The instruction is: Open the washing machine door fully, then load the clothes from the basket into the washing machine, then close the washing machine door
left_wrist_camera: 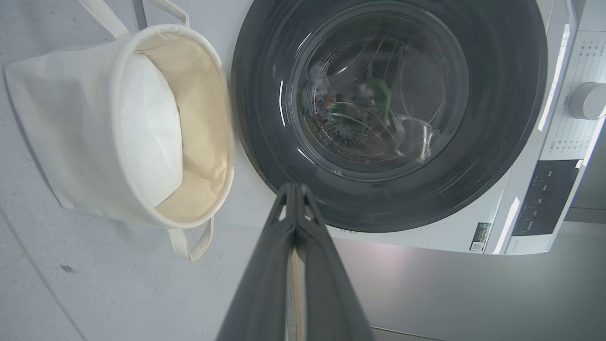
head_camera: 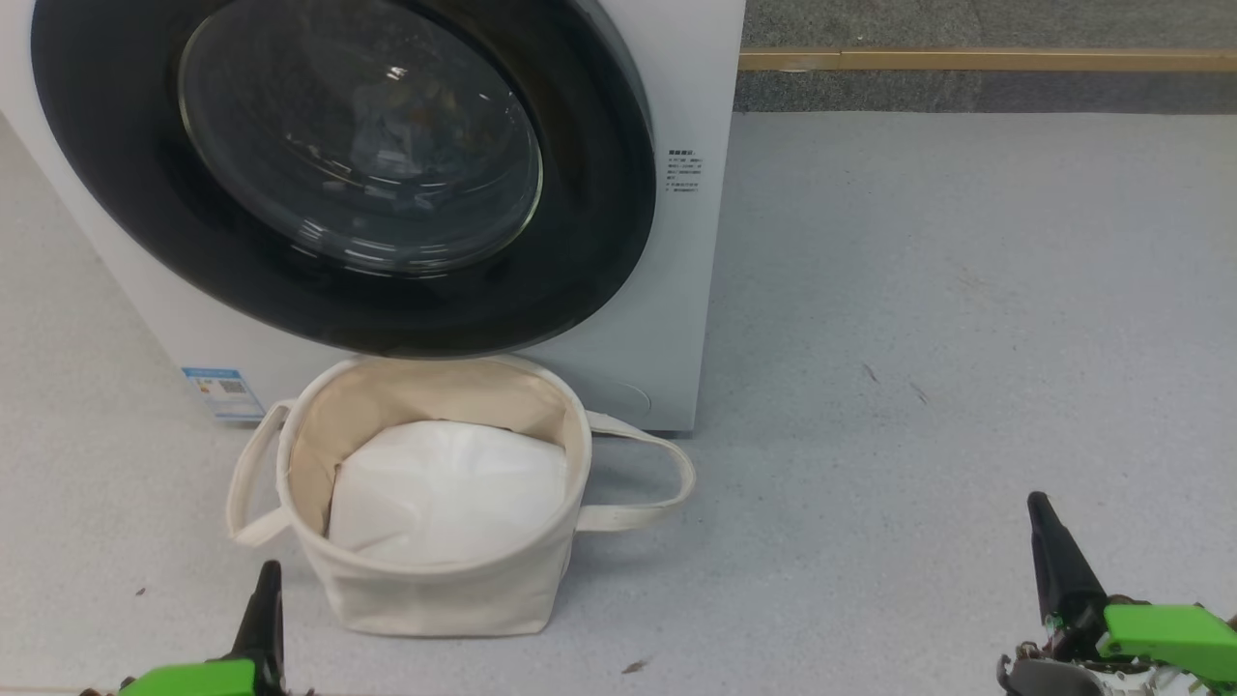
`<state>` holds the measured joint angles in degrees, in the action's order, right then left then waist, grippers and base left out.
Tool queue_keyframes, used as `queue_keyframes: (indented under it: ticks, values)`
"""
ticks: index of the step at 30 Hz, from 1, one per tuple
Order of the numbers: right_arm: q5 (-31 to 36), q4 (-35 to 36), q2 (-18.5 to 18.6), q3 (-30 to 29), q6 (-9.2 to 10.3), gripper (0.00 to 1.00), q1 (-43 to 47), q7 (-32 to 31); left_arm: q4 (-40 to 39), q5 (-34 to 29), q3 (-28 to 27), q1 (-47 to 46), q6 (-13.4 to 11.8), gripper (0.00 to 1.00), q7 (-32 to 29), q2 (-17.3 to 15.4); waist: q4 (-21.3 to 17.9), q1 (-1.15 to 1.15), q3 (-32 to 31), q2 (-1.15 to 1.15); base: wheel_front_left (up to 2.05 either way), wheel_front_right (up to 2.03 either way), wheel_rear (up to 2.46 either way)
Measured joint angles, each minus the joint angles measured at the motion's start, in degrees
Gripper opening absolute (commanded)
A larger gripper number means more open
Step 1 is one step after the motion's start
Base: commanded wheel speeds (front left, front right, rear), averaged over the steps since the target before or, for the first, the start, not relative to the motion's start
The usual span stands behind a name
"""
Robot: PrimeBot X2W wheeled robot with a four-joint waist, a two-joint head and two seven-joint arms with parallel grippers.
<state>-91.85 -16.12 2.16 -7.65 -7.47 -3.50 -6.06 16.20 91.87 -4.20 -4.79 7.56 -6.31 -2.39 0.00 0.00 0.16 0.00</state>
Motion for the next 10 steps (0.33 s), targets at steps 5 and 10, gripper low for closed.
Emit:
queue_keyframes:
  ticks: [5,10]
  values:
    - [0.00,0.00,0.00,0.00,0.00,0.00,0.00,0.00,0.00,0.00,-0.01,0.00,0.00,0.00,0.00,0.00,0.00,0.00,0.00,0.00,0.00,0.00,0.00]
    - [0.00,0.00,0.00,0.00,0.00,0.00,0.00,0.00,0.00,0.00,-0.01,0.00,0.00,0.00,0.00,0.00,0.00,0.00,0.00,0.00,0.00,0.00,0.00]
